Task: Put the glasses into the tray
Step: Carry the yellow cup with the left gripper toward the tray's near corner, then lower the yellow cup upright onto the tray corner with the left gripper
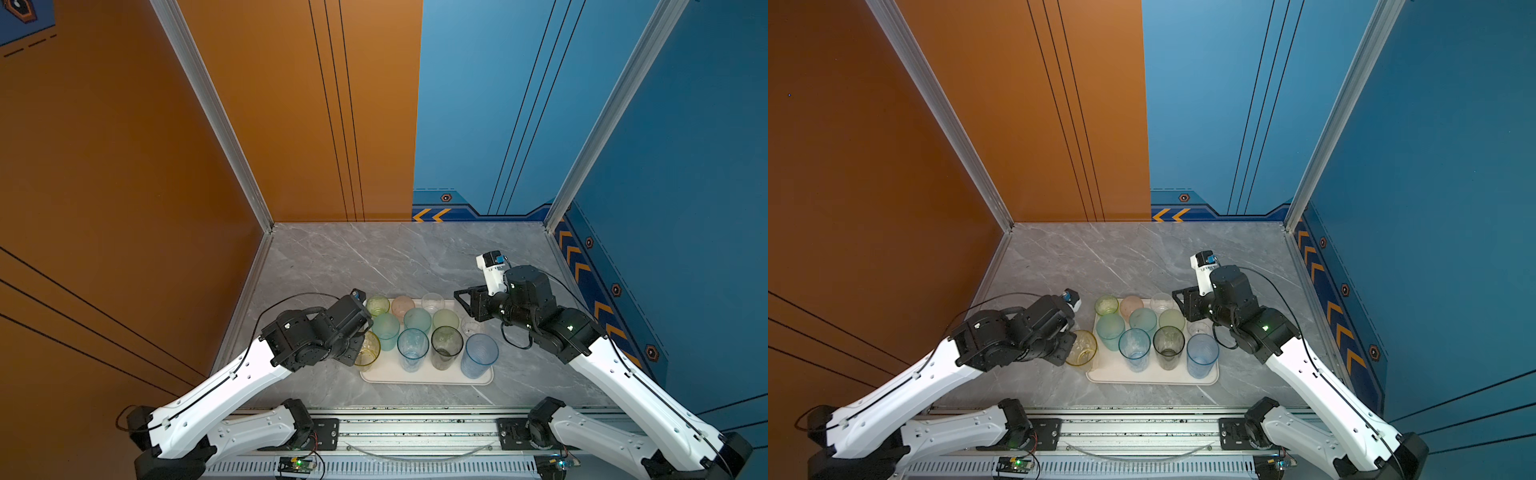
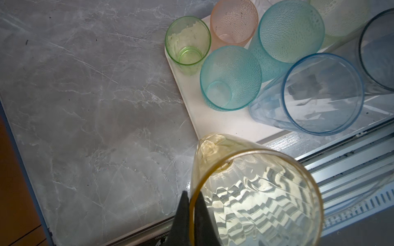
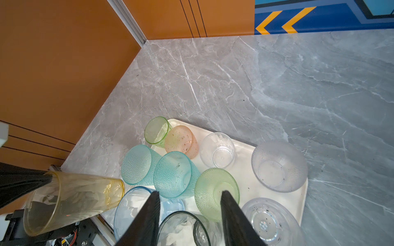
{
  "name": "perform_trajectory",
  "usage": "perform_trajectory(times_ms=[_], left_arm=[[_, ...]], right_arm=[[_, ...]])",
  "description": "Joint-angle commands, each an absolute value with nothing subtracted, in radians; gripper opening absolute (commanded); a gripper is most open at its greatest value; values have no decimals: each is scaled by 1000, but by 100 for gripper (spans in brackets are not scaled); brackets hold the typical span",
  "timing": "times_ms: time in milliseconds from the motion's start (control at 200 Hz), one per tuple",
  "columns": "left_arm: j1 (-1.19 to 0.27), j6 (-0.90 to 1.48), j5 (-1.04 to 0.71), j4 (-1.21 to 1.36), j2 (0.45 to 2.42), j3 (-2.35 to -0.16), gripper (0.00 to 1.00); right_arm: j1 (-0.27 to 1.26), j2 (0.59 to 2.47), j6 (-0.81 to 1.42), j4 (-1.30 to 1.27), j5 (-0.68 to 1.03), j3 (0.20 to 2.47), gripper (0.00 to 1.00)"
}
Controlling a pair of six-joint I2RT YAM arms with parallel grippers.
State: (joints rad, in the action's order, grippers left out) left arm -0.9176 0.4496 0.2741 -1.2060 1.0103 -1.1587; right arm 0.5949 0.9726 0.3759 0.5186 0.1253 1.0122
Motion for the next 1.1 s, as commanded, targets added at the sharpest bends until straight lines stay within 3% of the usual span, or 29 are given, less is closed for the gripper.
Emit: perform_trajectory(times_ms=[0,1096], left_arm=[[-939,489,316,-1137,983,-1129,0],[-937,492,339,-1030,1003,-995,0]], right_arm=[[600,983,394,558,79,1016,45],[598,1055,389,552,83,1031,45]])
